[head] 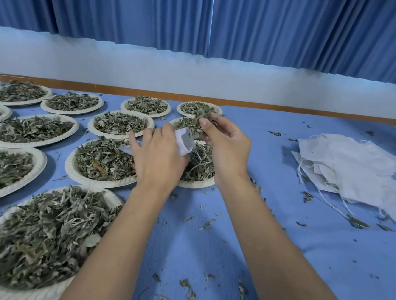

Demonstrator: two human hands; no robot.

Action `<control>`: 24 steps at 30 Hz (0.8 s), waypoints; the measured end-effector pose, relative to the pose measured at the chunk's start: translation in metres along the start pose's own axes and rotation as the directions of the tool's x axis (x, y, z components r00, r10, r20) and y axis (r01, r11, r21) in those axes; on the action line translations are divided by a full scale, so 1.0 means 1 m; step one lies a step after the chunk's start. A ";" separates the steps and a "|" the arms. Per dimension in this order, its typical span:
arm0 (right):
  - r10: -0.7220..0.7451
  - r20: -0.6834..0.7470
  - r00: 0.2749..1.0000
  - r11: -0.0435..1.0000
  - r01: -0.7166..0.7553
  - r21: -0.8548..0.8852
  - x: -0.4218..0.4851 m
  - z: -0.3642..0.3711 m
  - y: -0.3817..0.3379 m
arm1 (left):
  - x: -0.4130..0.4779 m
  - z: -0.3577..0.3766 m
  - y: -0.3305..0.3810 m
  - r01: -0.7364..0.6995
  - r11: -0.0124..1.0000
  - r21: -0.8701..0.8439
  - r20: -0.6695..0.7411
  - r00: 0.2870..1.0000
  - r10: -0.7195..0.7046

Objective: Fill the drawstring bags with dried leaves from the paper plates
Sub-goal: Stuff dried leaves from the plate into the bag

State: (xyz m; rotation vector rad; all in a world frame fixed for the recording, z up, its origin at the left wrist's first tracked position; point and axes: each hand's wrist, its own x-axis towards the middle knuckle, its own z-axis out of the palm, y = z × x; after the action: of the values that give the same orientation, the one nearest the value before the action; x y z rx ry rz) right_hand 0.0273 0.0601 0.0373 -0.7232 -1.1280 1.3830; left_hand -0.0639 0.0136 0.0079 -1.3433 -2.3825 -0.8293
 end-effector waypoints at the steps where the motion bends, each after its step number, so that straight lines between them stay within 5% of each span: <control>1: -0.007 0.005 1.000 1.000 0.007 -0.006 -0.002 0.002 0.000 | 0.000 -0.001 0.000 0.012 1.000 -0.015 -0.001 1.000 -0.012; 9: -0.145 0.073 0.987 0.960 0.158 -0.230 -0.011 0.005 0.008 | 0.005 -0.010 0.004 0.156 0.970 -0.184 0.010 0.988 -0.157; 15: -0.072 0.215 0.974 0.931 0.143 -0.335 -0.009 0.002 0.001 | 0.006 -0.010 0.002 0.163 0.965 -0.205 0.024 0.987 -0.162; 20: -0.010 0.278 0.961 0.851 0.154 -0.502 -0.003 -0.005 -0.004 | 0.004 -0.007 0.004 0.082 0.989 -0.121 0.039 0.996 -0.078; 24: -0.019 0.367 0.930 0.725 0.266 -0.635 -0.004 -0.007 -0.006 | 0.003 -0.004 0.005 -0.116 0.993 -0.007 0.055 0.992 0.116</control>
State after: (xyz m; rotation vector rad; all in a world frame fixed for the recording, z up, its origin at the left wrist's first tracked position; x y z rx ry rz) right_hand 0.0363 0.0573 0.0397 -0.8977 -1.9814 0.9527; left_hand -0.0610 0.0150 0.0141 -1.5091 -2.3183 -0.7747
